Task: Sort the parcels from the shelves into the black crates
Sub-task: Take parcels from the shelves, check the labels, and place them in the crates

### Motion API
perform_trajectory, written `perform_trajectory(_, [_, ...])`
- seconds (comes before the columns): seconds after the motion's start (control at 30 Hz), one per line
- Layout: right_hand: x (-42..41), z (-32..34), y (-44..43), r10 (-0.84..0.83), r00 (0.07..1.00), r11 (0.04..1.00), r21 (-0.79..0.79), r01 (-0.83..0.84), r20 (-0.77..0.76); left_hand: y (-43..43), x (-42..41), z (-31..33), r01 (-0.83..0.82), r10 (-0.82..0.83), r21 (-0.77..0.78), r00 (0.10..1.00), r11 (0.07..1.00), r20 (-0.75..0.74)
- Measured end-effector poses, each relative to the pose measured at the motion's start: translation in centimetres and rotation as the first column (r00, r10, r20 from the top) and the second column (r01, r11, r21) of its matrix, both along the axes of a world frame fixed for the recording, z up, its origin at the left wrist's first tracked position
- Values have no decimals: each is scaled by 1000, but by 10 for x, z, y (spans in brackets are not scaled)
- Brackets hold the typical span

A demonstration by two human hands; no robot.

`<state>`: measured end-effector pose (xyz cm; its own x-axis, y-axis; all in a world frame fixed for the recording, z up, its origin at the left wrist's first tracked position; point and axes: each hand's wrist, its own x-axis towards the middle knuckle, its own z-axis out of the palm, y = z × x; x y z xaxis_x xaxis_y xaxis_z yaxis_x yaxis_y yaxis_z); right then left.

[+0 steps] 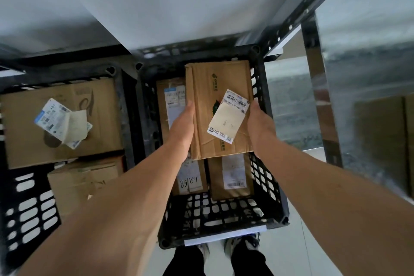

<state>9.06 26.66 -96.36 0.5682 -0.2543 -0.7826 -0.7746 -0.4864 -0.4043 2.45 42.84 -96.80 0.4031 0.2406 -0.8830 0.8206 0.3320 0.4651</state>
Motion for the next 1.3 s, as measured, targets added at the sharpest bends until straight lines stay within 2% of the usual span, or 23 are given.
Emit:
perform_trajectory(0.17, [-1, -1, 1, 0, 996, 998, 68, 6, -90, 15, 0, -7, -10, 7, -151, 1000, 988, -21])
perform_trajectory(0.33, [-6, -5, 3, 26, 996, 998, 59, -21, -89, 20, 0, -7, 3, -4, -258, 1000, 966, -4])
perform_trajectory(0.47, [-11, -7, 5, -20, 998, 999, 34, 22, -52, 16, -5, -12, 7, -4, -247, 1000, 969, 14])
perform_trajectory(0.57, [-21, -12, 5, 72, 997, 996, -53, -70, 25, 17, -7, -17, 8, -6, -232, 1000, 973, 7])
perform_trajectory(0.77, [-23, -15, 1, 149, 985, 983, -124, -138, 85, 5, -10, -16, 1, 3, -254, 1000, 967, 16])
perform_trajectory(1.0, [-14, -15, 0, 21, 999, 1000, 8, -21, 31, -4, -3, -19, 3, -2, -261, 1000, 965, 5])
perform_trajectory(1.1, [-20, -6, -4, 47, 998, 998, 30, -48, 34, 2, -6, -13, -41, 47, -234, 999, 971, 21])
perform_trajectory(1.3, [-35, 13, 2, 107, 982, 993, 24, -112, 152, 2, -7, 5, -42, 56, -221, 997, 974, 57])
